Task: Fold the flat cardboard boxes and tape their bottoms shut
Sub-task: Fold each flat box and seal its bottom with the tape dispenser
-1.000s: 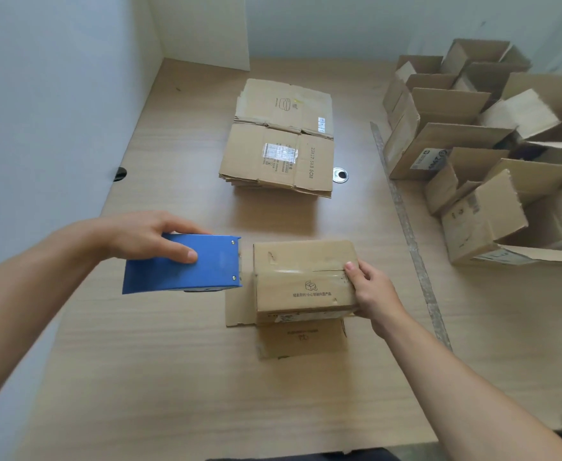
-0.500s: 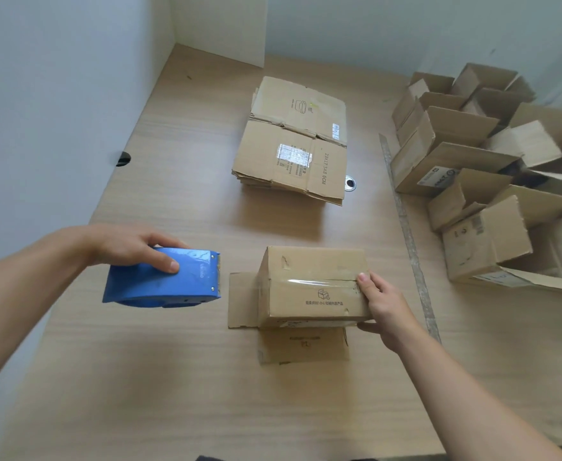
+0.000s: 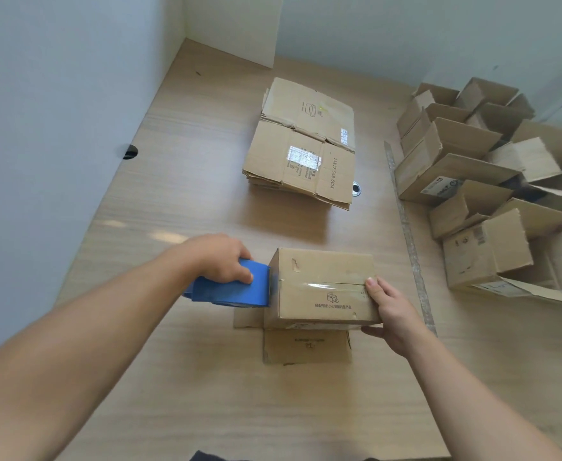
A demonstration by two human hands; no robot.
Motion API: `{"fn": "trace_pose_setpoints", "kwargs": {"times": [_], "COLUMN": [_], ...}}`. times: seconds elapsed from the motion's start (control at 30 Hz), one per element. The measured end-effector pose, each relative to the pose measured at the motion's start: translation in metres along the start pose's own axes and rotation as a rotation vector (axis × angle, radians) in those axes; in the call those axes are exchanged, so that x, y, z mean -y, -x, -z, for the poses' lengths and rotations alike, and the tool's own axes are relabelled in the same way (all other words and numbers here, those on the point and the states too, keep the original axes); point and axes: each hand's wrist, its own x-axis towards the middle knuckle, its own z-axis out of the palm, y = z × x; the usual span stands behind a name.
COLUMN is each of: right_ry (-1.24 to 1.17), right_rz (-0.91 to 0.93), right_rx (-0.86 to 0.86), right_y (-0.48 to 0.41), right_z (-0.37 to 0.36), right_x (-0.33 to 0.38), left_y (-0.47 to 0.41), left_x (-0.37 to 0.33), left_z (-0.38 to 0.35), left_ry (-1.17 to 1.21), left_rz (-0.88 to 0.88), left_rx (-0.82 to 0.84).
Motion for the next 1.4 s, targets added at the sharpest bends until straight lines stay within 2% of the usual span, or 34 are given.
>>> {"fn": "trace_pose_setpoints", "kwargs": {"times": [0.23, 0.37, 0.53, 0.7, 0.8, 0.83, 0.9, 0.97, 1.03, 1.1, 1.4], "right_ry": [0.013, 0.043, 0.116, 0.250, 0.386, 0.416, 0.430, 0.431, 0.432, 0.416, 0.233], "right_rz": [0.004, 0.013, 0.046, 0.185, 0.244, 0.260, 0.281, 0.259, 0.216, 0.189, 0.259], "right_rx": [-0.018, -0.038, -0.088, -0.154, -0.236, -0.265, -0.267, -0.235, -0.216, -0.233, -0.297], "right_y": [0.004, 0.006, 0.009, 0.011, 0.016, 0.017, 0.021, 0.022, 0.021, 0.021, 0.015], "right_z": [-0.003, -0.006, -0.014, -0.019, -0.022, -0.022, -0.024, -0.027, -0.034, -0.042, -0.046], "right_x": [0.002, 0.004, 0.011, 0.011, 0.013, 0.014, 0.016, 0.015, 0.010, 0.006, -0.007], "left_y": [-0.006, 0.006, 0.020, 0.021, 0.024, 0.026, 0.030, 0.031, 0.027, 0.014, -0.009], "left_x": [-0.036, -0.016, 0.019, 0.035, 0.029, 0.024, 0.008, -0.023, -0.061, -0.090, -0.103], "left_z": [-0.019, -0.029, -0.063, -0.112, -0.115, -0.108, -0.089, -0.070, -0.058, -0.060, -0.087], "left_ry": [-0.165, -0.047, -0.053, -0.072, -0.024, 0.002, 0.164, 0.467, 0.723, 0.873, 0.871], "left_rz": [0.130, 0.187, 0.287, 0.294, 0.325, 0.356, 0.352, 0.223, 0.130, 0.135, 0.175], "left_rx": [-0.119, -0.172, -0.368, -0.407, -0.416, -0.417, -0.533, -0.641, -0.565, -0.470, -0.587]}}
